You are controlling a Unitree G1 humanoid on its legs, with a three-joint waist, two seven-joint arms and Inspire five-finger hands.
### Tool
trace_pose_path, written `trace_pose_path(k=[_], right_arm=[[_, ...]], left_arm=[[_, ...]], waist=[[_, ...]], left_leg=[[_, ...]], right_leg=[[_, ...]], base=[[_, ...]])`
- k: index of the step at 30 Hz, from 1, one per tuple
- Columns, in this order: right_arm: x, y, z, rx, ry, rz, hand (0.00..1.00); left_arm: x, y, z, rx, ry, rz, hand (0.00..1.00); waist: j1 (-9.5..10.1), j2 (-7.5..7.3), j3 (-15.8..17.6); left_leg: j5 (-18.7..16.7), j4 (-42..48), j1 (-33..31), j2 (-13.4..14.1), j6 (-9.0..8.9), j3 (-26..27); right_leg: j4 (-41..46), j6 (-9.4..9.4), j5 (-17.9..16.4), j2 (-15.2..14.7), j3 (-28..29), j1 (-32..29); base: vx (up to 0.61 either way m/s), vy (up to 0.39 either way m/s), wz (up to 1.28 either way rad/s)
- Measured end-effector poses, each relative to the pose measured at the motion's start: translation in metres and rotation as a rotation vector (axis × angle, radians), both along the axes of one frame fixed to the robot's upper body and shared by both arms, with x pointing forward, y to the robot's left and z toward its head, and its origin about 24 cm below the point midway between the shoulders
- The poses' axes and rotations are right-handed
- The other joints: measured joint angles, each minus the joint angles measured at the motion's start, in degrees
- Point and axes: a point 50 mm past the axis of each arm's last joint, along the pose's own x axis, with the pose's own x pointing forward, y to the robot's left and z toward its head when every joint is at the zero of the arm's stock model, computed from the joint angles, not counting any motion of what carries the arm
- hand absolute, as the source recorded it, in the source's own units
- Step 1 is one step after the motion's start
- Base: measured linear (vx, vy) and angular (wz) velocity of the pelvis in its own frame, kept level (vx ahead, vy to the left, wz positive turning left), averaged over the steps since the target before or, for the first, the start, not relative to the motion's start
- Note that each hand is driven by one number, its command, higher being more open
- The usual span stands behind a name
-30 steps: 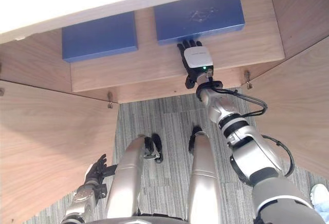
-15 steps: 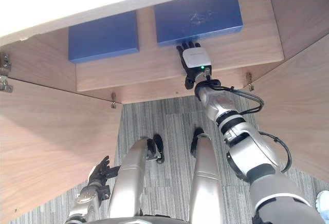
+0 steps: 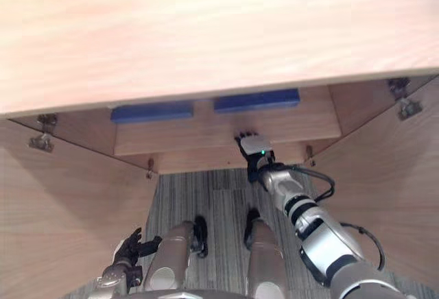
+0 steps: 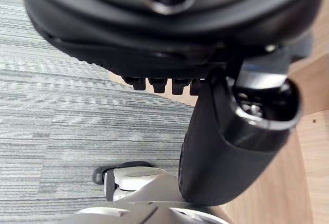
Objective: Walk over to the cabinet, pick up the folder, carry it to the office cabinet, place the folder inside the office cabinet, then close the office cabinet door
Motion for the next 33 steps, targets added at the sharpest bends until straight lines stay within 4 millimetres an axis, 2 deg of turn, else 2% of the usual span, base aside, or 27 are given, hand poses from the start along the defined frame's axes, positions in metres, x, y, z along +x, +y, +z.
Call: trace_pose_path(k=[3,5,8,10,11,16,17,18,20,23,26,28,29,33], right_arm=[[-0.023,0.001,-0.029,0.059,0.110,-0.053,1.00],[-0.044,0.001,-0.053,0.127,0.204,-0.131,1.00],[-0.069,-0.005,-0.078,0.232,0.311,-0.276,1.00],[-0.103,-0.018,-0.104,0.394,0.420,-0.510,1.00],[-0.112,-0.021,-0.110,0.429,0.444,-0.563,1.00],[-0.191,-0.036,-0.146,0.738,0.561,-1.051,1.00],[-0.200,-0.039,-0.149,0.859,0.535,-1.209,1.00],[-0.204,-0.040,-0.150,0.904,0.521,-1.269,1.00],[-0.222,-0.050,-0.153,1.034,0.440,-1.490,1.00],[-0.242,-0.055,-0.157,1.144,0.368,-1.705,1.00],[-0.253,-0.056,-0.159,1.200,0.327,-1.818,1.00],[-0.257,-0.058,-0.159,1.232,0.317,-1.845,1.00],[-0.259,-0.059,-0.158,1.250,0.311,-1.846,1.00],[-0.254,-0.056,-0.157,1.283,0.299,-1.820,1.00]], left_arm=[[-0.004,0.000,-0.001,0.009,0.018,-0.038,1.00],[-0.006,-0.003,-0.003,0.011,0.028,-0.074,1.00],[-0.006,-0.008,-0.004,0.010,0.041,-0.106,1.00],[-0.005,-0.015,-0.007,0.010,0.058,-0.133,1.00],[-0.006,-0.016,-0.007,0.014,0.061,-0.142,1.00],[-0.007,-0.021,-0.009,0.026,0.067,-0.122,1.00],[-0.010,-0.023,-0.010,0.018,0.068,-0.087,1.00],[-0.011,-0.024,-0.010,0.014,0.072,-0.071,1.00],[-0.018,-0.033,-0.015,-0.020,0.096,-0.021,1.00],[-0.027,-0.033,-0.019,-0.042,0.133,0.051,1.00],[-0.035,-0.030,-0.022,-0.044,0.167,0.098,1.00],[-0.037,-0.031,-0.023,-0.045,0.179,0.099,1.00],[-0.037,-0.031,-0.024,-0.046,0.188,0.097,1.00],[-0.035,-0.031,-0.024,-0.051,0.189,0.115,1.00]], waist=[[-0.07,-0.25,-2.7],[-0.04,-0.67,-5.6],[-0.12,-1.12,-8.3],[-0.91,-1.21,-9.5],[-1.12,-1.30,-9.8],[-2.78,-1.75,-10.2],[-3.14,-1.49,-10.3],[-3.37,-1.26,-10.5],[-3.78,-0.63,-11.8],[-4.41,-1.00,-13.9],[-4.83,-1.52,-15.2],[-4.89,-1.58,-15.7],[-5.51,-1.69,-15.8],[-6.04,-1.66,-15.3]], left_leg=[[2.3,-6.3,4.5,-0.1,-1.27,0.0],[4.3,-11.4,7.3,-0.2,-2.11,0.0],[7.2,-17.4,9.6,-0.4,-2.96,-0.3],[9.7,-22.8,12.9,-0.8,-3.26,-1.9],[10.0,-23.6,13.5,-0.8,-3.34,-2.2],[8.8,-20.3,15.2,-0.5,-4.14,-3.0],[7.4,-17.7,15.1,0.3,-4.04,-2.7],[6.6,-16.6,15.2,0.7,-4.04,-2.7],[4.2,-14.9,16.0,1.7,-2.95,-2.4],[3.3,-15.1,16.4,1.7,-2.98,-1.2],[3.3,-17.6,18.3,0.7,-2.73,0.5],[4.0,-19.3,19.4,0.1,-1.87,1.6],[4.4,-20.4,20.3,-0.1,-1.51,3.0],[4.9,-21.9,22.1,-0.4,-0.60,8.0]], right_leg=[[-6.2,0.06,1.8,0.5,-1.0,4.9],[-11.1,0.19,3.3,0.9,-1.9,8.0],[-17.7,0.18,6.2,1.7,-2.7,11.1],[-25.3,0.04,9.1,2.2,-4.5,16.3],[-26.4,0.06,9.5,2.3,-4.8,17.2],[-29.2,0.06,10.0,2.6,-5.8,22.3],[-29.3,-0.03,10.1,3.2,-5.2,23.0],[-29.3,-0.08,10.1,3.6,-4.9,23.4],[-29.5,-0.10,10.3,4.7,-3.5,24.0],[-31.3,0.53,11.6,5.2,-0.8,24.0],[-33.5,1.28,13.3,5.5,3.1,24.1],[-34.0,1.23,14.1,5.5,4.8,23.9],[-34.3,1.38,14.7,5.5,6.0,23.8],[-32.6,0.94,15.3,6.1,10.4,21.9]], base=[[0.15,0.000,0.09],[0.12,-0.022,0.12],[0.11,-0.027,0.12],[0.12,-0.010,0.34],[0.09,0.001,0.30],[0.02,0.009,0.11],[-0.04,0.012,-0.20],[-0.09,0.035,-0.29],[-0.11,0.063,-0.29],[-0.09,0.054,-0.38],[-0.03,0.053,-0.64],[0.02,0.045,-0.56],[0.04,0.034,-0.52],[0.04,0.044,-0.65]])
